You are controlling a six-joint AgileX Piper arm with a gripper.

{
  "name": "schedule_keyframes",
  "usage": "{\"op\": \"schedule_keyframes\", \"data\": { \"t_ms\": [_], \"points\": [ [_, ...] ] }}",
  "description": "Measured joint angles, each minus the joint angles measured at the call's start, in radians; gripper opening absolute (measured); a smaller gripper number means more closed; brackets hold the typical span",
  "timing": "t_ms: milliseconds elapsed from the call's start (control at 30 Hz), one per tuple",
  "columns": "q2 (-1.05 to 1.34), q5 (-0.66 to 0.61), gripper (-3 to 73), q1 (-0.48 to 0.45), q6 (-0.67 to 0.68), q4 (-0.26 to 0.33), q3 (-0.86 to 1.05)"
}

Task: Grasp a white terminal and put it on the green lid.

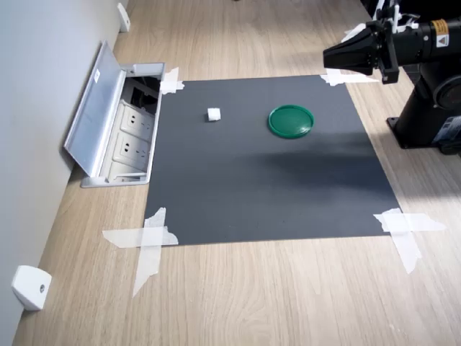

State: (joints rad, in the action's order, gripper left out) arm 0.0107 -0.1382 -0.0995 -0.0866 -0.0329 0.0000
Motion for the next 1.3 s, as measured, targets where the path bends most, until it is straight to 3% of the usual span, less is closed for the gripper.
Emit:
{"op": "schedule_keyframes", "data": {
  "t_ms": [867,1300],
  "points": [
    [-0.010,-0.020,-0.9,0.000,0.052,0.000,-0.042],
    [-0.546,-0.323,-0.9,0.000,0.054,-0.004,-0.358]
  ]
}}
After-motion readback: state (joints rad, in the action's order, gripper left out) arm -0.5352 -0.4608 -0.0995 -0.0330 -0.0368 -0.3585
